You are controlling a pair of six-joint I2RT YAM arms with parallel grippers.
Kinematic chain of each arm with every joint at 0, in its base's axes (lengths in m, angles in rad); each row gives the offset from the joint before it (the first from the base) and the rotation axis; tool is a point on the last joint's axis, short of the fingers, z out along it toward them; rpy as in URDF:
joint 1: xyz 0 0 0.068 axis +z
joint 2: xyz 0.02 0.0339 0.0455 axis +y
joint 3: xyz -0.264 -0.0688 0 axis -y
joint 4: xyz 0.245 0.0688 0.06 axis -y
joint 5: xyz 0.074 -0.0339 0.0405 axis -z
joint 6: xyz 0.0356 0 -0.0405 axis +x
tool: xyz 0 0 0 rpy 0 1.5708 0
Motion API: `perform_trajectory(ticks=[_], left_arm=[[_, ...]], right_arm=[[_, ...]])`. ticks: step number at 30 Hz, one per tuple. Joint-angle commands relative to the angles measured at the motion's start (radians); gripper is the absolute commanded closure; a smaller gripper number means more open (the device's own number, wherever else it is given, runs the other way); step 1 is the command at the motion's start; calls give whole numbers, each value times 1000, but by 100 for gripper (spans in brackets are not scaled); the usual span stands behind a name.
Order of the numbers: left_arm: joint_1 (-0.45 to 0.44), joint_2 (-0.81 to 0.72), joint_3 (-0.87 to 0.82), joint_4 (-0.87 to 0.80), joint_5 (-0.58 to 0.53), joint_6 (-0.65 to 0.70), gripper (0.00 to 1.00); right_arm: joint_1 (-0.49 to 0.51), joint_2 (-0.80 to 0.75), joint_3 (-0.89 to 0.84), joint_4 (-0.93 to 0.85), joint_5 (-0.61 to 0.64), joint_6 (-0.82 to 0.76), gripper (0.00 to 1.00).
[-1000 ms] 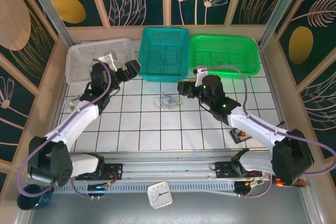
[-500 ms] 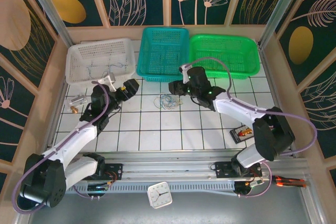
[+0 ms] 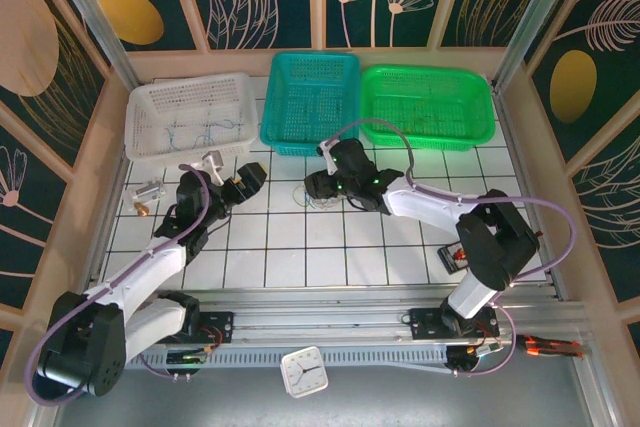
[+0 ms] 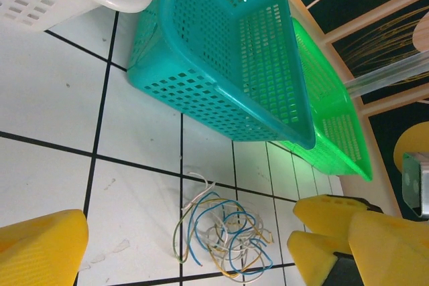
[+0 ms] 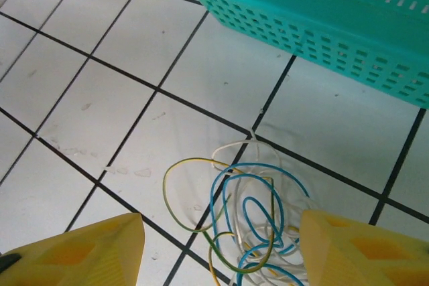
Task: Untangle the cables
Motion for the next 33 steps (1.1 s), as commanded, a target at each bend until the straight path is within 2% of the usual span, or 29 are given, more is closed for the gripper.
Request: perform_trajectory(ticks=[1, 5, 11, 20, 24, 30, 33], left_arm=[[-5, -15, -7, 40, 24, -19, 1], [-5, -12, -4, 45, 32, -21, 1], [-6, -12, -5, 50, 35, -25, 1], [-5, -14, -13, 59, 37, -29, 1], [-5, -15, -15, 62, 37, -28, 1], [-5, -12, -15, 63, 38, -21, 1], [-5, -12, -15, 68, 44, -14, 1]], right_arm=[[34, 58, 71, -30, 109, -35, 38], [41, 83, 92, -42, 173, -38, 39], [43, 111, 99, -36, 167, -37, 41], [42, 137, 98, -22, 173, -40, 51], [42, 141, 98, -14, 171, -41, 65], [42, 131, 97, -16, 167, -46, 100], [42, 89, 92, -19, 160, -42, 100]])
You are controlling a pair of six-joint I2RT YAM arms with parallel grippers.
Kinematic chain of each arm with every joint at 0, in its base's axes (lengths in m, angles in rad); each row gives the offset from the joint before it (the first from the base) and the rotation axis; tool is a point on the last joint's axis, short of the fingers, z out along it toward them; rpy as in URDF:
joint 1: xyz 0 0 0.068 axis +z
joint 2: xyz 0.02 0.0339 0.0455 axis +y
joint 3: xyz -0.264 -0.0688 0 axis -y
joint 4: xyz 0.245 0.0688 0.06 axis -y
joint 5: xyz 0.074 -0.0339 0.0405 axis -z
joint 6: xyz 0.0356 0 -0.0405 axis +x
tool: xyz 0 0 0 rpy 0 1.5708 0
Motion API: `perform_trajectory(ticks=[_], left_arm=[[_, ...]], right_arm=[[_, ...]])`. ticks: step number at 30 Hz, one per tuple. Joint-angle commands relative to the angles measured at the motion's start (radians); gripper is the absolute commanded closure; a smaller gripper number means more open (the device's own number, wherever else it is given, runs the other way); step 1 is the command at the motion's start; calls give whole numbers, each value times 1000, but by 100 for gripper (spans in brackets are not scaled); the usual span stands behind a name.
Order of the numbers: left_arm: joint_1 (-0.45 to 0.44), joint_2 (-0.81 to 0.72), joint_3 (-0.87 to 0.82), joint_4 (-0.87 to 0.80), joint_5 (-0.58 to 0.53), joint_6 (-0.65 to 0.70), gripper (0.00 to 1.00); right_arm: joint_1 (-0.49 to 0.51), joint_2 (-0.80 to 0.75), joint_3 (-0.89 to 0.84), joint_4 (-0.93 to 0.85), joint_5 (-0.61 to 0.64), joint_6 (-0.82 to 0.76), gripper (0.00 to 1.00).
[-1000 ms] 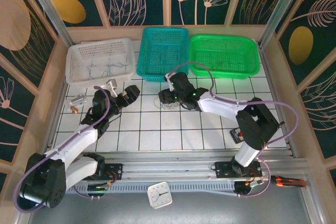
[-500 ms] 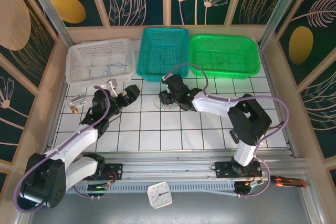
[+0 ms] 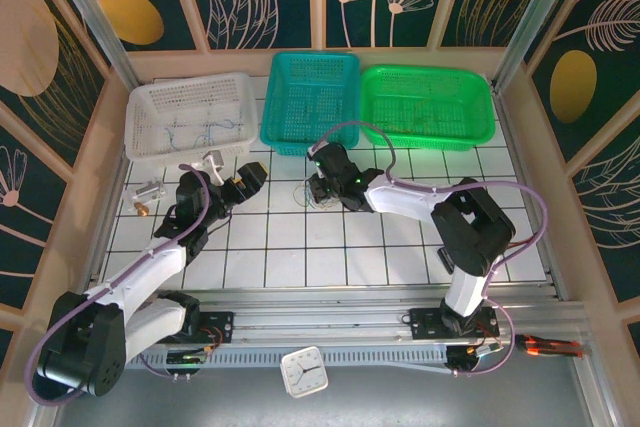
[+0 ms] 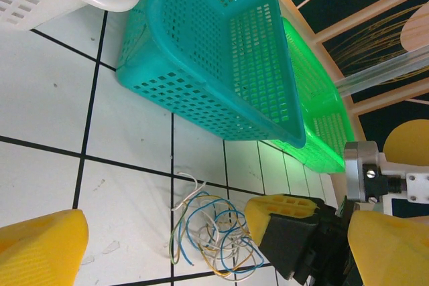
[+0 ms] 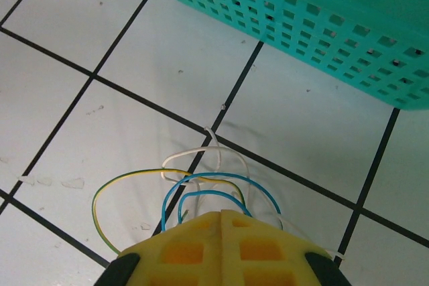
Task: Untangle the cables
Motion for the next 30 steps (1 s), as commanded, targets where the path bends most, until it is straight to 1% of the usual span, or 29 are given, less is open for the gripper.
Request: perform_trajectory(ticks=[1, 10, 15, 18, 21, 26, 30], left_arm=[[-5, -10, -11, 49, 29, -2, 1], [-5, 32, -8, 71, 85, 45, 1], [-27, 39, -8, 92, 96, 100, 1], [-61, 55, -6, 110, 101, 131, 1], [-114, 81, -3, 137, 91, 160, 1], [-207, 131, 14, 173, 52, 210, 1], [-261, 176, 37, 201, 35, 246, 1]], right_arm=[[3, -56, 25, -1, 3, 6, 100], [3, -218, -5, -19, -40, 54, 100], [2, -308, -49, -10, -67, 96, 100], [-1, -355, -62, -9, -78, 112, 100], [0, -399, -63, -13, -88, 124, 100], [-2, -456, -49, -25, -109, 142, 100], [-3, -492, -43, -32, -112, 154, 100]])
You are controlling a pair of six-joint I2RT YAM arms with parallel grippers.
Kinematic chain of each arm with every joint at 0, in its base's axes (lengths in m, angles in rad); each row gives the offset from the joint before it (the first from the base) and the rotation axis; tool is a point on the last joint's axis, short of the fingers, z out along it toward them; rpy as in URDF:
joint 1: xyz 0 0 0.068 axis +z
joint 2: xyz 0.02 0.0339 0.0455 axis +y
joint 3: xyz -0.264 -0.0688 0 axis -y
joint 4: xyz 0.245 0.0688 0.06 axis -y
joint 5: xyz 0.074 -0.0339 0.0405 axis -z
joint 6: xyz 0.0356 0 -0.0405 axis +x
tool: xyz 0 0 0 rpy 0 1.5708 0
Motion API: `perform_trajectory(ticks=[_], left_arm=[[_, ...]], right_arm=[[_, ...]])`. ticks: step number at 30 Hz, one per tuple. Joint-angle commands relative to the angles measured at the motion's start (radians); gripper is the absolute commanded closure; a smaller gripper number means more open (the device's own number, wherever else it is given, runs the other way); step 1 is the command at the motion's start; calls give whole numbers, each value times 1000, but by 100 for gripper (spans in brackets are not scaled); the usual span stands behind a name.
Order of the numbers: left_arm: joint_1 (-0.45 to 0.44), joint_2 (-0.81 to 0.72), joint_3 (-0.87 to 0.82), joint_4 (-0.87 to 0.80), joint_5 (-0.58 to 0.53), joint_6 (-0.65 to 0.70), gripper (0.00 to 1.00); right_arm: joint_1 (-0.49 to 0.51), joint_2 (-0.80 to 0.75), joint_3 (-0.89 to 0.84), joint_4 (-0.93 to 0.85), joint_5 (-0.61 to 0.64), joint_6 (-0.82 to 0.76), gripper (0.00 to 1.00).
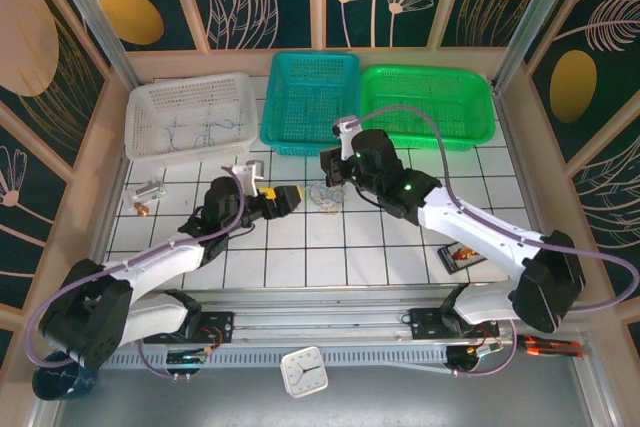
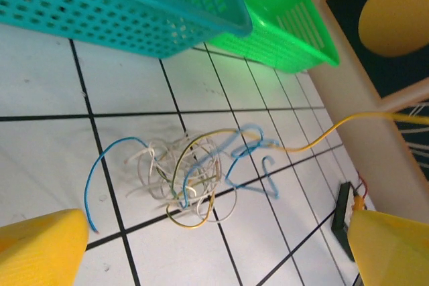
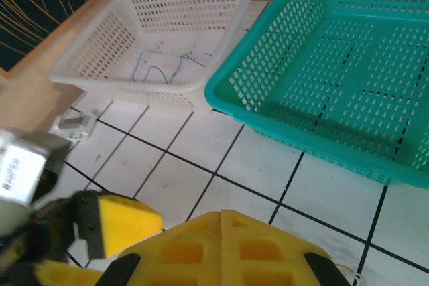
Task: Untangle the cables
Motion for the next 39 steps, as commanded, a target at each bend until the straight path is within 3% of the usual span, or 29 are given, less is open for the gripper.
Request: perform_trajectory(ticks=[1, 15, 27, 39], left_arm=[[-34, 31, 43, 76, -24, 63, 1], [-145, 200, 181, 116, -27, 164, 1], [-153, 335, 162, 229, -5, 136, 3], [-154, 379, 120, 262, 3, 121, 12]], right_arm=[[-3, -44, 13, -12, -13, 28, 100], [-1, -87, -15, 11, -94, 72, 100], [-3, -181, 61, 7, -122, 103, 100], [-32, -271, 93, 41, -97, 151, 100]])
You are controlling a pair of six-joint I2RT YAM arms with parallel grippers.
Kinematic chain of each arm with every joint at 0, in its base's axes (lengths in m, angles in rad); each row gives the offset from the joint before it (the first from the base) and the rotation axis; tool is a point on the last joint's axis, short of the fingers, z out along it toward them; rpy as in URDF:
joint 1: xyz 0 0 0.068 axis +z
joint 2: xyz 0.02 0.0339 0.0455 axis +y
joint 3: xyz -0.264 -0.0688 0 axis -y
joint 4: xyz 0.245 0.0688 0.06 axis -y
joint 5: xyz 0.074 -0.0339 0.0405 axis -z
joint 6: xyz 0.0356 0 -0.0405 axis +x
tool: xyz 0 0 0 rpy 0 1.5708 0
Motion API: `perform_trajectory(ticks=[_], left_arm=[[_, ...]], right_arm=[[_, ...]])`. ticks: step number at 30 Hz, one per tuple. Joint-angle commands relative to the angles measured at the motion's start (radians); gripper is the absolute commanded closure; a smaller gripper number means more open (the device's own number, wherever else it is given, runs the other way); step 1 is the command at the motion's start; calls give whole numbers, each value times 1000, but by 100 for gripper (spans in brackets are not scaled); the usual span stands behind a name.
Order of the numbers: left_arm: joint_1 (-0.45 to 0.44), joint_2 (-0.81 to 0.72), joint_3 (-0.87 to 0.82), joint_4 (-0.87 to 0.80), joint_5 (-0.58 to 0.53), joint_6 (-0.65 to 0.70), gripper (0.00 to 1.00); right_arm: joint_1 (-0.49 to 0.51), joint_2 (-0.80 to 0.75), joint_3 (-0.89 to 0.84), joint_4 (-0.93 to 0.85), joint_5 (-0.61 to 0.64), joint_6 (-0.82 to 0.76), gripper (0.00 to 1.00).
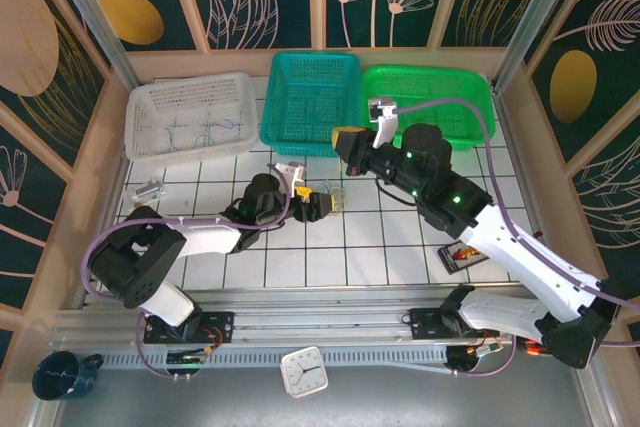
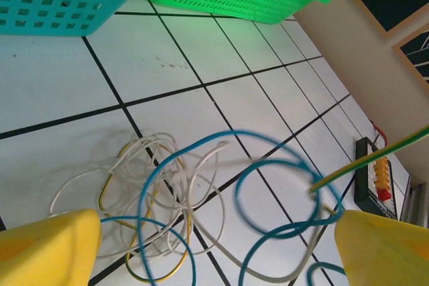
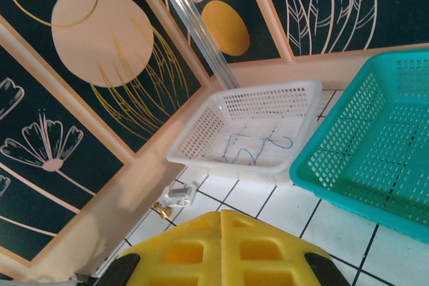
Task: Untangle the cables
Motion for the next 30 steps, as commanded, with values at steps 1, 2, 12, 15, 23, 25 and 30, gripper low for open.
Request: perform_trajectory(ticks=[1, 2, 12, 15, 23, 25, 30], left_arm=[[-5, 19, -17, 54, 24, -6, 13], [-4, 22, -19, 56, 26, -7, 15], [-5, 70, -42, 90, 42, -20, 30], [-3, 84, -52, 100, 46, -22, 36], [-4, 62, -81, 119, 49, -39, 28], [-4, 41, -85, 113, 45, -39, 23], [-4, -16, -88, 82, 34, -39, 7]], right_arm=[[-17, -30, 30, 40, 12, 33, 100], [-22, -36, 29, 45, 12, 38, 100], [-72, -65, 41, 93, -33, 87, 100], [-99, -72, 42, 127, -69, 117, 100], [-181, -78, 16, 160, -76, 142, 100], [-211, -79, -3, 167, -72, 153, 100], [-290, -75, -42, 193, -52, 161, 100]])
